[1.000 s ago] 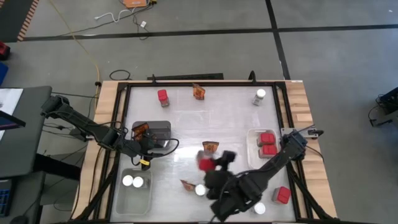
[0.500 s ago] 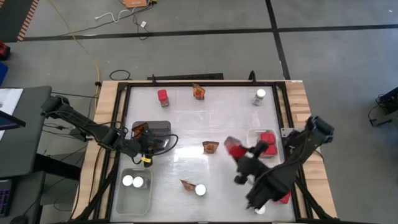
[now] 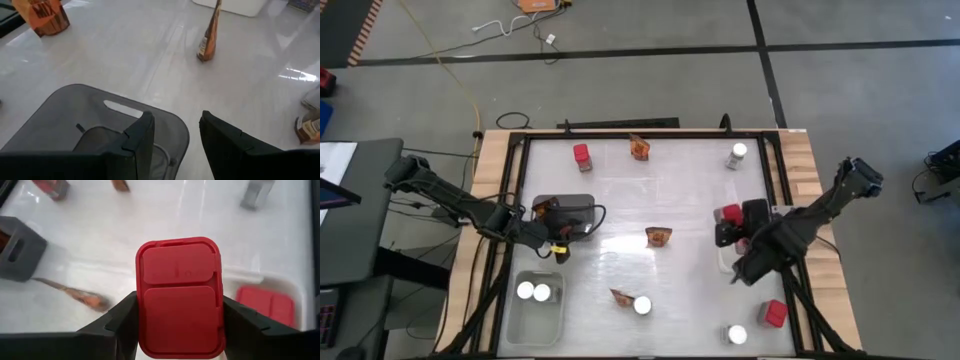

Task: Sort spices by type
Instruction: Put the red spice can into the white bin

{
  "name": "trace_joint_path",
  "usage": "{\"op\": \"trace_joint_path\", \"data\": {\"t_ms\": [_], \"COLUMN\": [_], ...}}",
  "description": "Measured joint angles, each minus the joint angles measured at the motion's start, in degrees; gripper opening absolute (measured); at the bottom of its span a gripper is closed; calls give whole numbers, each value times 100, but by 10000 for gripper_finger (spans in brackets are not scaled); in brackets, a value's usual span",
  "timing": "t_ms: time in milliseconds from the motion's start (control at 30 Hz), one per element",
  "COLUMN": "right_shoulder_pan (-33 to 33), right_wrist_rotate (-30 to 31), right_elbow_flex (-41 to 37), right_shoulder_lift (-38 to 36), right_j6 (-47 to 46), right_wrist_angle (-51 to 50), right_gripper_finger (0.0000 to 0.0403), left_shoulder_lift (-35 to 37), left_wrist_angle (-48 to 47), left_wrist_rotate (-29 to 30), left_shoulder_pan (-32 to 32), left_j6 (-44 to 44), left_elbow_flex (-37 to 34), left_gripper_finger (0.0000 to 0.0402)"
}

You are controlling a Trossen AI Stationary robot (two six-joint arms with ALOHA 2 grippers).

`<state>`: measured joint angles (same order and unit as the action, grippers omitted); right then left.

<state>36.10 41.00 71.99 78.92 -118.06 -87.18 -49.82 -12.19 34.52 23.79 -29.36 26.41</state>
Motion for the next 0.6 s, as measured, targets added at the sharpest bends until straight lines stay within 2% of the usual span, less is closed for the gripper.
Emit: {"op": "trace_joint_path", "data": {"t_ms": [233, 433, 600], "right_shoulder_pan": [-475, -701, -648], "right_wrist_rotate": [-1086, -1229, -1240], "right_elbow_flex": [58, 53, 4], "right_shoulder_lift": [491, 705, 851], "right_j6": [40, -111, -245], "right_wrist_angle": [-205, -200, -243], "right_gripper_finger": [238, 238, 238], "left_shoulder_lift": [1, 0, 2], "left_wrist_angle": [-37, -39, -47], "left_wrist_rotate": [0, -3, -4], "left_shoulder_pan": [-2, 0, 0], "left_j6": [-173, -332, -334], "left_elbow_flex": [0, 0, 0], "left_gripper_finger": [149, 149, 149]}}
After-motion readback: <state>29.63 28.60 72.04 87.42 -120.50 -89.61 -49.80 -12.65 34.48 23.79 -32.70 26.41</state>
